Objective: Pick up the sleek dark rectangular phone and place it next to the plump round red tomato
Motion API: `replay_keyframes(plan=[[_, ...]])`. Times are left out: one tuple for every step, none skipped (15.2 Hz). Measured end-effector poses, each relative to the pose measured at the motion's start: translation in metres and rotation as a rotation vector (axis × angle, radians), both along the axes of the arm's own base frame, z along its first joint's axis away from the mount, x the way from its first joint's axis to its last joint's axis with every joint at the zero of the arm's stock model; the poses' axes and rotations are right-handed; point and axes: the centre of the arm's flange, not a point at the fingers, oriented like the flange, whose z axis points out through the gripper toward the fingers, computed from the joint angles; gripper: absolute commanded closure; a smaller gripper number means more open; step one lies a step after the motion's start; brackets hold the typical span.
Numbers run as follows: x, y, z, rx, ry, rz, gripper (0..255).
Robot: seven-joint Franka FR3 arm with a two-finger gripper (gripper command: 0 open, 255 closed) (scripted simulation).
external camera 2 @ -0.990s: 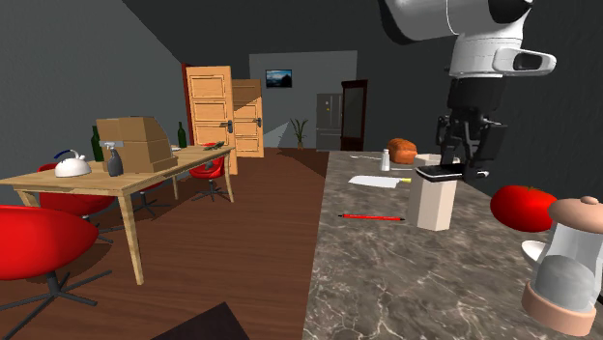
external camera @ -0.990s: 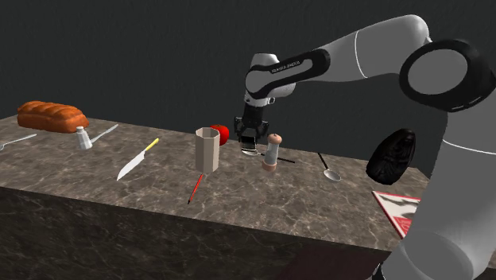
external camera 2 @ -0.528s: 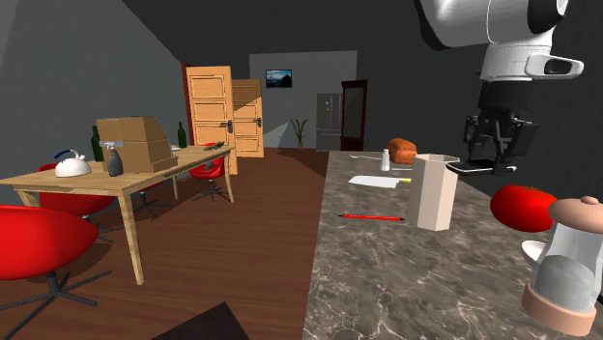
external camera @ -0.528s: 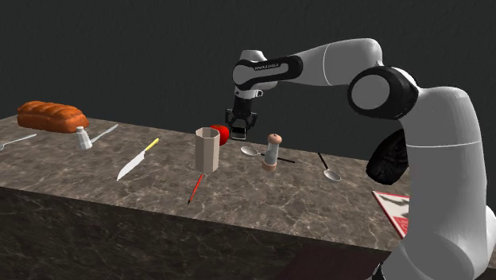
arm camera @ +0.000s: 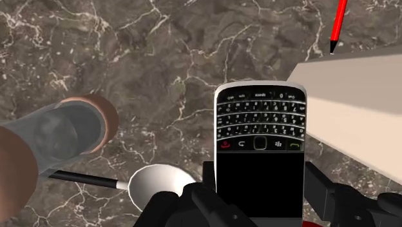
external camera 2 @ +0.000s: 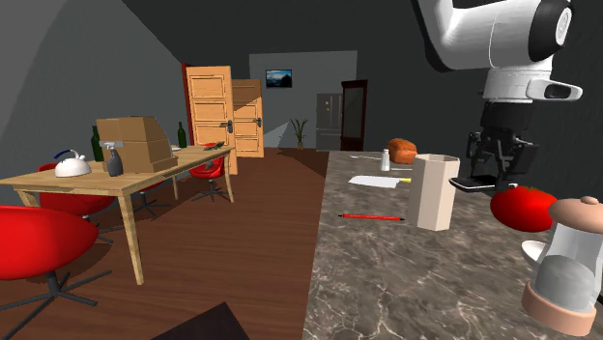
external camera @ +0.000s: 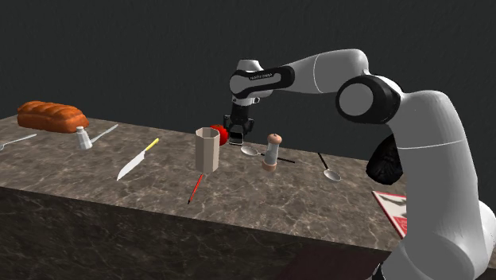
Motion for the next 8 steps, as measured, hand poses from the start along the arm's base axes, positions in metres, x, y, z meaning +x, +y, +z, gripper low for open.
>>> replay_keyframes(plan=[[0.000,0.000,-0.005,0.000,0.000,0.000,255],[-0.001,0.001,-0.010,0.000,0.000,0.000,255],[0.000,-0.001,-0.016,0.000,0.000,0.000,255],[0.000,0.000,-0.021,0.000,0.000,0.000,255],[0.001,-0.001,-0.027,0.000,0.000,0.000,255],[0.000,-0.001,-0.032,0.000,0.000,0.000,255],[0.000,0.000,-0.036,0.000,0.000,0.000,255],[0.000,0.000,-0.042,0.000,0.000,0.000,255]])
